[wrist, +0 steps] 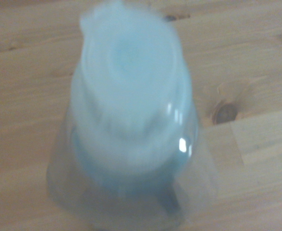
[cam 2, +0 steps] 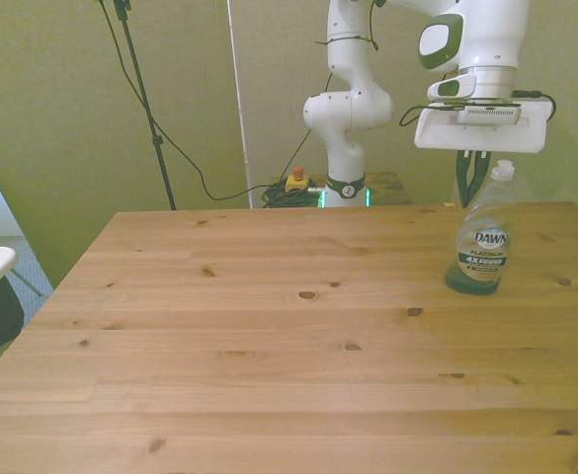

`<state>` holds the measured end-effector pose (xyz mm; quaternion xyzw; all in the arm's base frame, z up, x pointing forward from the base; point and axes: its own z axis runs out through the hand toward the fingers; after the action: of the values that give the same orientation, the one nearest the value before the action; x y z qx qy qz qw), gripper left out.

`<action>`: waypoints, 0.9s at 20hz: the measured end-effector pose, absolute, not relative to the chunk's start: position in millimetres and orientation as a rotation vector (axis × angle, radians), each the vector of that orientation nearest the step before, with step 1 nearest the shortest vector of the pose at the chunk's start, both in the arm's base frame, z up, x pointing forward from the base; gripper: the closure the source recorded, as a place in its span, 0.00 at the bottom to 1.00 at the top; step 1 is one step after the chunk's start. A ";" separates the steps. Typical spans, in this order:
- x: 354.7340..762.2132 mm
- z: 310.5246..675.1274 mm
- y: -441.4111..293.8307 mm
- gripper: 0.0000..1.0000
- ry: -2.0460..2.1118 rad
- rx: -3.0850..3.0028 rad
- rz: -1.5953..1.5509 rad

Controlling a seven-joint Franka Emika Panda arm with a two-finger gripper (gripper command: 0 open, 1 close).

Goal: Knock down the dish soap

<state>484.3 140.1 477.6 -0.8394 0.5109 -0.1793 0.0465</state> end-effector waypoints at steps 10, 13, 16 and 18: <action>583.5 463.0 134.5 1.00 1.606 -2.506 -0.562; 595.0 458.1 143.7 1.00 1.610 -2.513 -0.561; 601.8 455.9 145.9 1.00 1.615 -2.513 -0.560; 603.4 456.3 145.7 1.00 1.618 -2.514 -0.560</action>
<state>603.4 145.7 456.3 -0.8254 0.5314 -0.1839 0.0499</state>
